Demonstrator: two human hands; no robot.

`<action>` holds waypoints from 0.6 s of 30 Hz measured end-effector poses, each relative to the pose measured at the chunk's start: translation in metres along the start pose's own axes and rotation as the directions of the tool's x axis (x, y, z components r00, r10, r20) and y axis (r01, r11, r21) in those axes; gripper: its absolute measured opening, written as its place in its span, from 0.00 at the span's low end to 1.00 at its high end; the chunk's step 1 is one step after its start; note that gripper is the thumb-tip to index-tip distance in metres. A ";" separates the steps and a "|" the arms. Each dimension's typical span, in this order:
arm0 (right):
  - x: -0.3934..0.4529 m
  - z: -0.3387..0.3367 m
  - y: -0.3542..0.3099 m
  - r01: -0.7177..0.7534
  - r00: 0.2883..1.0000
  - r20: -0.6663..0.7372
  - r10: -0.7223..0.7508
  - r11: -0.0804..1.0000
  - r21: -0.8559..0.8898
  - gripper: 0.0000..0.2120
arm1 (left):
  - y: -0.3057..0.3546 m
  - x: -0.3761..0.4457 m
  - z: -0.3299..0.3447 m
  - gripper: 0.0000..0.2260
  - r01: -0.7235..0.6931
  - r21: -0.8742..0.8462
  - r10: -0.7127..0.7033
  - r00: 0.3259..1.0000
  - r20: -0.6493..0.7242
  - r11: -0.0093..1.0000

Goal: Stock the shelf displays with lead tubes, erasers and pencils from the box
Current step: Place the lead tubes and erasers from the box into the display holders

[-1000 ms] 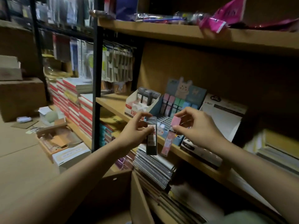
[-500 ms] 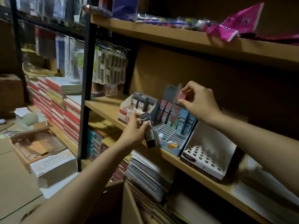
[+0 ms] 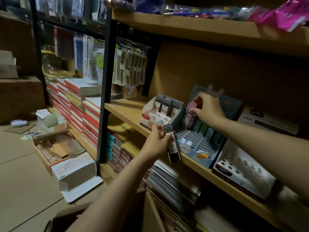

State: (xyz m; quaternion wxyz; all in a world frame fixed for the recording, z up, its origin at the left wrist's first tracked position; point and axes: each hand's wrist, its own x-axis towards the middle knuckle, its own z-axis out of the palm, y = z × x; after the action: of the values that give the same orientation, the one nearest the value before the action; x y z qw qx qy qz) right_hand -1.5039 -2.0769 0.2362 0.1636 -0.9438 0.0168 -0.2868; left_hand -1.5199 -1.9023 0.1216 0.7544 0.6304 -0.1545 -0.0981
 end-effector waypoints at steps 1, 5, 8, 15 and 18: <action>0.000 0.002 0.000 -0.013 1.000 0.000 0.013 1.000 0.008 0.12 | -0.001 0.001 0.000 0.11 0.002 0.000 -0.002 1.000 0.001 1.000; 0.001 0.013 -0.001 -0.023 0.999 -0.035 0.023 1.000 0.013 0.09 | -0.002 0.003 0.001 0.10 -0.003 -0.003 0.003 1.000 -0.006 1.000; 0.003 0.019 -0.002 -0.006 0.998 -0.059 0.004 0.999 -0.037 0.10 | -0.003 0.003 0.001 0.09 -0.009 -0.013 0.009 1.000 -0.002 1.000; 0.004 0.027 -0.002 -0.022 0.998 -0.054 0.017 0.995 -0.100 0.12 | -0.003 0.004 0.003 0.10 -0.028 0.006 0.028 0.999 -0.042 1.000; -0.002 0.020 -0.001 0.010 0.998 -0.055 -0.017 0.993 -0.114 0.17 | 0.000 0.001 0.003 0.10 -0.079 0.032 0.082 0.992 -0.091 0.996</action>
State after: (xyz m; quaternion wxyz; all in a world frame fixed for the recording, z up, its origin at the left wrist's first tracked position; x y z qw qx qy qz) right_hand -1.4941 -2.0696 0.2197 0.1072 -0.9434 0.0313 -0.3124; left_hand -1.5195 -1.9054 0.1218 0.7551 0.6381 -0.1462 -0.0362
